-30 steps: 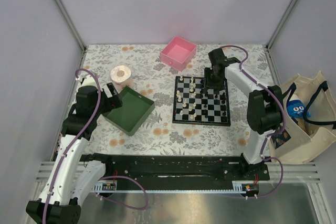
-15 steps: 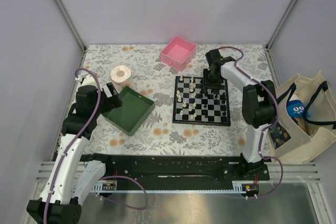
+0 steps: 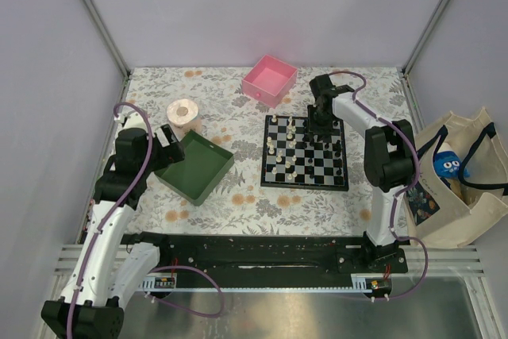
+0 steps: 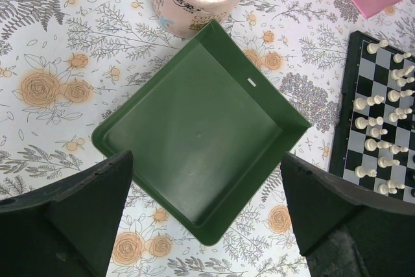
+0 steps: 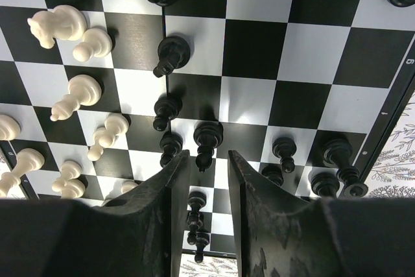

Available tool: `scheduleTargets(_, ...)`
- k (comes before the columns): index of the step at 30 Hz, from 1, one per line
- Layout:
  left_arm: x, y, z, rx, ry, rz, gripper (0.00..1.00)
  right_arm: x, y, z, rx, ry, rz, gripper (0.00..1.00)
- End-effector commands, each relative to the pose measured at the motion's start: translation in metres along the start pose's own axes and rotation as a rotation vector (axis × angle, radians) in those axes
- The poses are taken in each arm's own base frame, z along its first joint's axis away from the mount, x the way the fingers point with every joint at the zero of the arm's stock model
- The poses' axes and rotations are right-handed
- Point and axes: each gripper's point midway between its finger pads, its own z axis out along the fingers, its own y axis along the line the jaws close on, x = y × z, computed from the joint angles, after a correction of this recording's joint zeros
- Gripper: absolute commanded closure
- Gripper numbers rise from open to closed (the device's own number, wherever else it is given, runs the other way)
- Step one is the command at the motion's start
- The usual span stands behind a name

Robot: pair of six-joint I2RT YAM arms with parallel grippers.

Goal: Set up the chess pieces on the board

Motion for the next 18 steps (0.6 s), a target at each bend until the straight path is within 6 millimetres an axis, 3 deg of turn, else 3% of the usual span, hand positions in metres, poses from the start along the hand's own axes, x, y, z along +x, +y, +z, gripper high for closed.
scheduleTargets(1, -0.011, -0.005, 0.002, 0.026, -0.041, 0.001, 0.01, -0.006, 0.007, -0.006, -0.014, -0.015, -0.014, 0.62)
scheduleTargets(5, -0.011, -0.004, 0.002, 0.023, -0.042, 0.001, 0.01, -0.006, 0.009, -0.004, -0.019, -0.010, -0.017, 0.63)
scheduleTargets(10, -0.011, -0.004, 0.002, 0.024, -0.042, -0.002, 0.01, -0.004, 0.008, -0.005, -0.017, -0.003, -0.022, 0.74)
scheduleTargets(18, -0.012, -0.004, 0.001, 0.024, -0.046, -0.003, 0.01, -0.020, 0.006, -0.031, -0.014, -0.088, -0.017, 0.81)
